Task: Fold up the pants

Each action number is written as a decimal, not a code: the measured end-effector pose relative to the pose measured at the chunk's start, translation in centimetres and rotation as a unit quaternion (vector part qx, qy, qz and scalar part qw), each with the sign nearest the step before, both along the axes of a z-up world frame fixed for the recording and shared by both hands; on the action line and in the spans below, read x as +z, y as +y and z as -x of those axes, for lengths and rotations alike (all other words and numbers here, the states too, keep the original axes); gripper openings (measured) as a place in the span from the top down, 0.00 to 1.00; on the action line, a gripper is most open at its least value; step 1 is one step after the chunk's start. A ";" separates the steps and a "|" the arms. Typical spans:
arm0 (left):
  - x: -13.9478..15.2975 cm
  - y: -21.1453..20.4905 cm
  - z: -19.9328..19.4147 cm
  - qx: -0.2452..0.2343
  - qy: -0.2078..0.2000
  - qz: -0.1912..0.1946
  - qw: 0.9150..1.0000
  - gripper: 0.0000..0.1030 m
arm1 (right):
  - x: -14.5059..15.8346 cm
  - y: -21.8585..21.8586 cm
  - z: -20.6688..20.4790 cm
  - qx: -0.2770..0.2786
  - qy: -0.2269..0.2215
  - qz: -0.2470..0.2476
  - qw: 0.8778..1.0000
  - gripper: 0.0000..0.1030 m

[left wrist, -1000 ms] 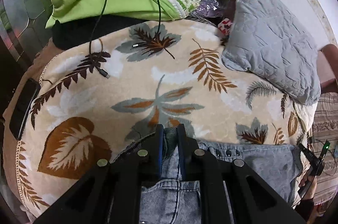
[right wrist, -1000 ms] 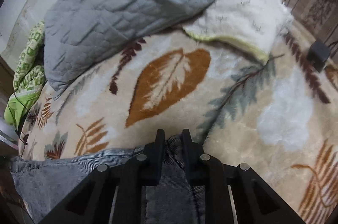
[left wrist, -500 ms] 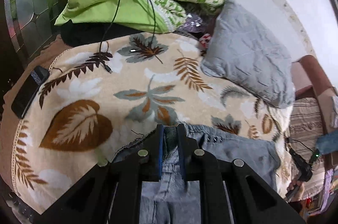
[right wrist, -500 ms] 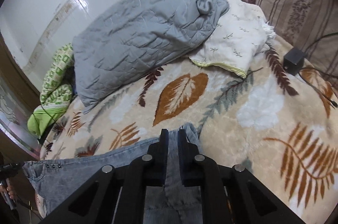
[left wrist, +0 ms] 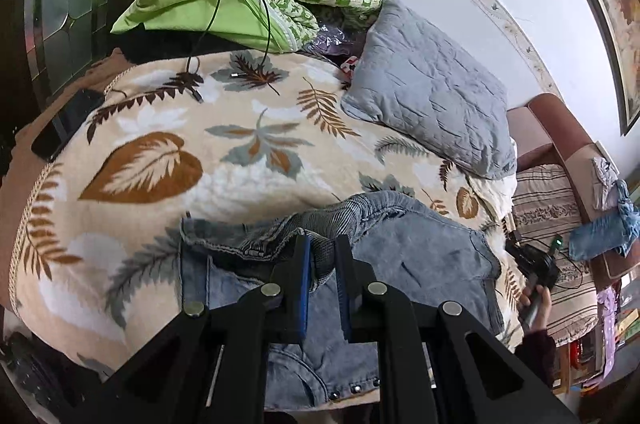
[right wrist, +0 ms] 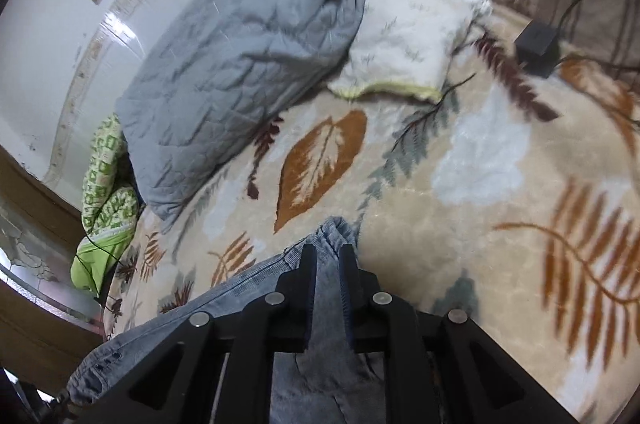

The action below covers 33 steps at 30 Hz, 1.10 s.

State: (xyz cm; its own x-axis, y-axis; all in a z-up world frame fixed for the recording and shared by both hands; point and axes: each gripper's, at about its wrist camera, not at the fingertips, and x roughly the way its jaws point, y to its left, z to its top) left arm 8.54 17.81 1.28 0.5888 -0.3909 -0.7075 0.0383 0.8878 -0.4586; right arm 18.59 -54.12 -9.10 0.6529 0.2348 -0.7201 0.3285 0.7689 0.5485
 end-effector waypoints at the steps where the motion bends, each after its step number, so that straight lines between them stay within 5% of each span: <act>1: -0.1 -0.1 0.2 0.001 -0.001 0.001 1.000 0.88 | -0.6 0.4 -1.1 0.008 0.014 -0.001 1.000 0.84; 7: -0.5 -0.7 1.2 0.003 0.001 0.001 1.000 0.88 | -2.2 1.8 -3.9 0.026 0.021 0.023 0.999 0.76; 8: -0.4 -0.7 1.3 0.004 0.000 -0.002 1.000 0.88 | -2.1 1.8 -3.9 0.023 0.018 0.023 0.999 0.58; 9: -0.5 -0.8 1.4 0.005 -0.001 -0.003 1.000 0.88 | -2.1 1.7 -3.9 0.018 0.009 0.023 1.000 0.28; 11: -0.5 -0.8 1.6 0.007 -0.002 -0.007 1.000 0.88 | -1.8 1.5 -3.9 0.010 -0.004 0.029 1.000 0.20; 19: -0.9 -1.0 2.1 0.013 -0.003 -0.020 1.000 0.88 | -2.2 3.0 -6.6 0.056 0.026 0.062 0.996 0.32; 27: -0.8 -1.1 2.5 0.023 -0.003 -0.023 0.999 0.88 | -5.7 3.9 -9.0 0.084 0.086 0.087 0.989 0.68; 28: -0.9 -1.0 2.6 0.025 -0.003 -0.021 0.999 0.88 | -5.7 4.1 -8.8 0.086 0.084 0.098 0.988 0.71; 29: -0.9 -1.0 2.6 0.027 -0.003 -0.020 0.999 0.88 | -5.6 4.2 -8.7 0.088 0.083 0.104 0.987 0.85; 33: -1.1 -0.6 3.1 0.032 -0.006 -0.012 0.999 0.89 | -2.8 3.9 -6.5 0.081 0.041 0.095 0.991 0.85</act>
State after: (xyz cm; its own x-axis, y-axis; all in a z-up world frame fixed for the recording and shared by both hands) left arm 5.45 17.17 0.21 0.6206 -0.3345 -0.7092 -0.0138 0.8996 -0.4364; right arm 25.13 -50.23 -11.94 0.5559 0.1867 -0.8100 0.2294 0.9021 0.3654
